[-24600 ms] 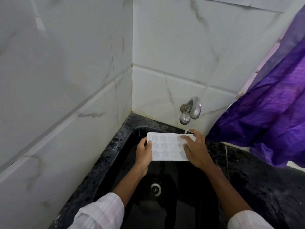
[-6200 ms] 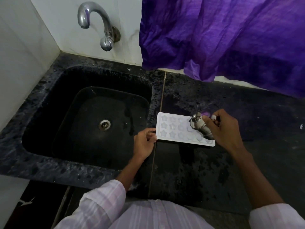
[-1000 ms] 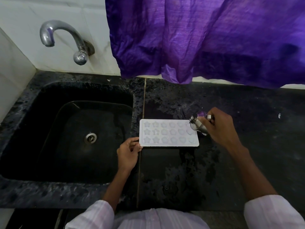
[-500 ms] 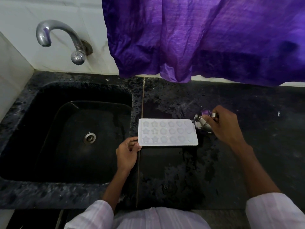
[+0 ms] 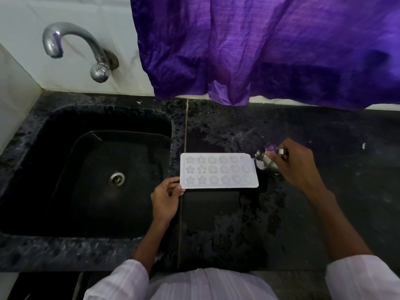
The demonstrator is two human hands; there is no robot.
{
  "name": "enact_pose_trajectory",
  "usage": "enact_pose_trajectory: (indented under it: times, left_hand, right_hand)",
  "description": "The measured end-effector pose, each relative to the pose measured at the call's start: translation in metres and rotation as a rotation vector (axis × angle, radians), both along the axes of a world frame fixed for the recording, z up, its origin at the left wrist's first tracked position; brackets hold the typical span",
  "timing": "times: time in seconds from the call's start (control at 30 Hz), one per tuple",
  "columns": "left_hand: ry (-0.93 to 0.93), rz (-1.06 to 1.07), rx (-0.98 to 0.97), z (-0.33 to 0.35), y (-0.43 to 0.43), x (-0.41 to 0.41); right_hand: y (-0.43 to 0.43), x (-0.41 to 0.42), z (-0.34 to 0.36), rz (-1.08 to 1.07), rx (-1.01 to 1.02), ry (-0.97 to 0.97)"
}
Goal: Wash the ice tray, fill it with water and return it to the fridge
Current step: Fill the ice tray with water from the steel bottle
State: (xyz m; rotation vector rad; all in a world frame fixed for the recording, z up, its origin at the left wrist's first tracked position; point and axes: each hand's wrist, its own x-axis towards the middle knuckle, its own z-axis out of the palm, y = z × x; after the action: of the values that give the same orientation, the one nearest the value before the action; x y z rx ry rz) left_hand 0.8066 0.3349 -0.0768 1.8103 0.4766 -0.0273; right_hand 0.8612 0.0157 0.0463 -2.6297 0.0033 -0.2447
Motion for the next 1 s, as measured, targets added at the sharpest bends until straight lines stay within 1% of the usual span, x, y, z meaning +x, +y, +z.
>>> enact_pose_trajectory:
  times: [0.5, 0.87, 1.0]
  left_hand:
    - [0.004, -0.009, 0.022, 0.001, 0.0, 0.0]
    - [-0.008, -0.009, 0.0, -0.002, 0.0, 0.0]
    - [-0.006, -0.006, -0.003, -0.001, -0.001, 0.0]
  right_hand:
    - [0.001, -0.018, -0.002, 0.02, 0.004, 0.007]
    - [0.001, -0.026, -0.001, 0.057, -0.017, -0.035]
    - [0.001, -0.028, 0.0, 0.051, -0.007, -0.02]
